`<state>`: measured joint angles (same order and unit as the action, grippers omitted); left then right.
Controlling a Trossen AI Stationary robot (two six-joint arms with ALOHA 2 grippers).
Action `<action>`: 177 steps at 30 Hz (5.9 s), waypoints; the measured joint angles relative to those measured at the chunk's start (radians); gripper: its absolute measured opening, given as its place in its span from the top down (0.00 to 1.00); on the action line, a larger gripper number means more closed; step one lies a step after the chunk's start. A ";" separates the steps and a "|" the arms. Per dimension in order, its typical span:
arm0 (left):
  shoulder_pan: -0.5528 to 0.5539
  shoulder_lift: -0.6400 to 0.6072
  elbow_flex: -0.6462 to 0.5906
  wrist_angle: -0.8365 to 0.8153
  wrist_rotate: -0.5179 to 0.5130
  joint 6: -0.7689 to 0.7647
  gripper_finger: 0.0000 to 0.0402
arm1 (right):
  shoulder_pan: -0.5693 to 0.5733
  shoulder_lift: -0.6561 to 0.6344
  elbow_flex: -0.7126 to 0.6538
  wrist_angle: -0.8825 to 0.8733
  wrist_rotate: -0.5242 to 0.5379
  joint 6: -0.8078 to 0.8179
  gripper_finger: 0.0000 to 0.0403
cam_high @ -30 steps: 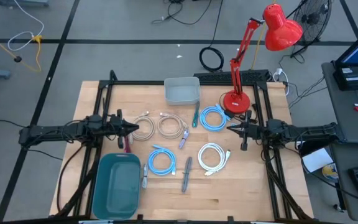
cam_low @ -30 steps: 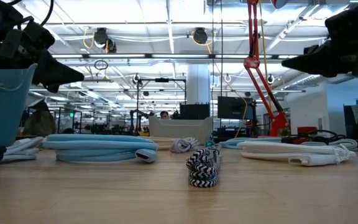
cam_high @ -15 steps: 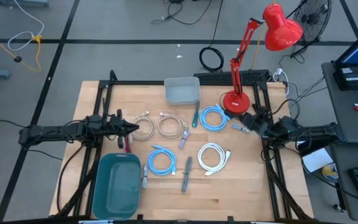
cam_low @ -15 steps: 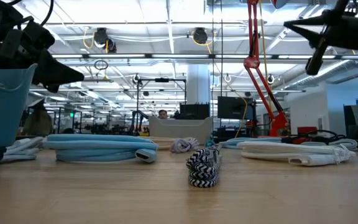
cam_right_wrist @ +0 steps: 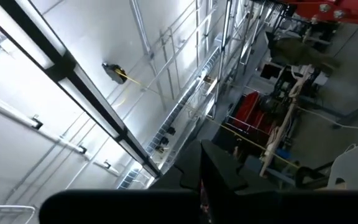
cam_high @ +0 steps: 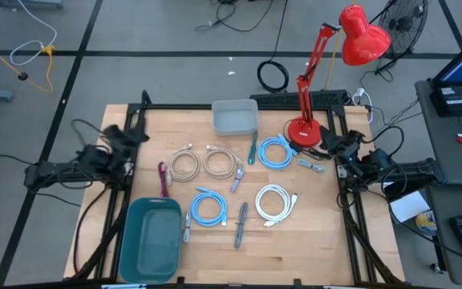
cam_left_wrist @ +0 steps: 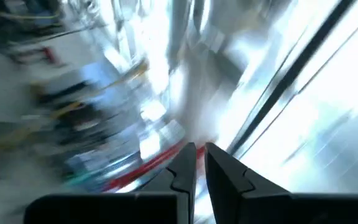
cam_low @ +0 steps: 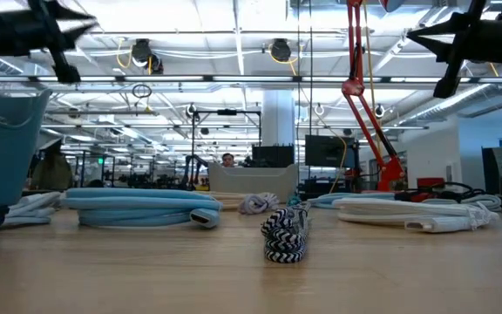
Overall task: Pick & Place USB Port
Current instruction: Put the light blue charger cable into the gray bin
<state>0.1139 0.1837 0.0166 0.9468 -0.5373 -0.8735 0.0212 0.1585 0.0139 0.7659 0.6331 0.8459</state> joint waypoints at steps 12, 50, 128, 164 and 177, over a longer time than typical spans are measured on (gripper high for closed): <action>-0.025 0.204 0.632 -0.287 0.781 0.133 0.91 | 0.000 0.000 0.000 0.001 0.001 -0.039 1.00; -0.016 0.836 1.236 -1.805 0.473 0.423 0.91 | 0.000 0.590 0.777 -0.436 -0.277 -0.682 0.69; -0.020 0.948 1.235 -1.877 0.437 0.407 0.91 | -0.025 0.944 0.648 -1.675 -0.394 -0.283 0.68; -0.058 0.948 1.235 -1.868 0.430 0.370 0.91 | -0.330 0.933 0.472 -1.535 -0.548 -0.177 0.92; -0.058 0.948 1.235 -1.860 0.405 0.370 0.91 | -0.323 0.938 0.518 -1.495 -0.663 -0.147 0.97</action>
<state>0.0555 1.1313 1.2518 -0.9127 -0.1326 -0.5030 -0.3023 1.0961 0.5316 -0.7293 -0.0299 0.6991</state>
